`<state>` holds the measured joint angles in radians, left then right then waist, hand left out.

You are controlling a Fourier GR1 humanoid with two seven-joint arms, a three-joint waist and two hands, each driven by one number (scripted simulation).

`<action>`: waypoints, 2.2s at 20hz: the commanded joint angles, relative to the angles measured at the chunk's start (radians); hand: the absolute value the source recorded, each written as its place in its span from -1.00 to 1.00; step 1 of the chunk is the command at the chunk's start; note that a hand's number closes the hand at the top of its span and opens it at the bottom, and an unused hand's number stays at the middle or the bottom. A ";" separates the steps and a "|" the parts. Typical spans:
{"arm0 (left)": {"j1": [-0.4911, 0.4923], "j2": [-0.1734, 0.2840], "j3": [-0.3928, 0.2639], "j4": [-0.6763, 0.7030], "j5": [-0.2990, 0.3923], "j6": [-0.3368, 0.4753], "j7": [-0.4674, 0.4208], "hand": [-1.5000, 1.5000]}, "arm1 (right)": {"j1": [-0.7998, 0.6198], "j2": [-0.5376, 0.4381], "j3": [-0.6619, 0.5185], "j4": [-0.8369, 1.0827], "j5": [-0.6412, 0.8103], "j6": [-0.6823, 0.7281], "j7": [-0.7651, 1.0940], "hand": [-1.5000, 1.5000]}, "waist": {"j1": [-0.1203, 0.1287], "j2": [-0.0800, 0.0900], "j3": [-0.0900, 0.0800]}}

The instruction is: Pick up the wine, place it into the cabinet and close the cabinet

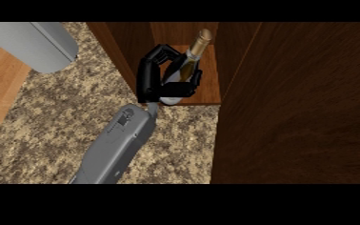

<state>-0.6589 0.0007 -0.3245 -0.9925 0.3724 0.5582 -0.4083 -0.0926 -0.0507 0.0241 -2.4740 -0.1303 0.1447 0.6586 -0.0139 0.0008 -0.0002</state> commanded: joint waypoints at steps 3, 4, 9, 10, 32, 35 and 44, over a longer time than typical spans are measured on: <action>-0.104 -0.001 0.051 0.142 0.060 -0.030 -0.013 1.00 | -0.005 0.004 -0.004 -0.100 -0.067 -0.019 0.056 -1.00 | -0.006 0.001 0.000; -0.130 0.009 0.113 0.188 0.041 -0.080 -0.010 1.00 | 0.033 0.007 -0.038 -0.083 -0.110 0.000 0.017 -1.00 | -0.007 0.002 0.000; -0.176 -0.001 0.050 0.281 0.067 -0.002 -0.045 1.00 | 0.067 -0.016 -0.044 -0.126 -0.140 0.027 0.047 -1.00 | -0.018 0.002 0.000; -0.190 -0.001 0.125 0.337 0.035 -0.091 -0.077 1.00 | 0.026 0.010 0.022 -0.132 -0.075 -0.018 0.098 -1.00 | -0.011 0.003 0.000; -0.428 0.000 0.334 0.738 0.086 -0.107 -0.306 1.00 | 0.025 0.046 0.034 0.020 -0.044 0.035 -0.081 -1.00 | -0.029 0.015 0.000; -0.474 0.008 0.373 0.740 0.137 -0.123 -0.266 1.00 | 0.045 0.026 0.026 -0.055 -0.095 0.039 -0.013 -1.00 | -0.040 0.015 0.000; -0.445 0.029 0.397 0.800 0.152 -0.178 -0.336 1.00 | 0.111 0.036 0.029 -0.021 -0.088 0.084 -0.106 -1.00 | -0.044 0.018 0.000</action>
<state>-1.1203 -0.0005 0.0317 -0.2204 0.5028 0.4137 -0.7160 -0.0381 -0.0196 0.0590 -2.4446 -0.1489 0.2060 0.5758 -0.0589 0.0111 0.0048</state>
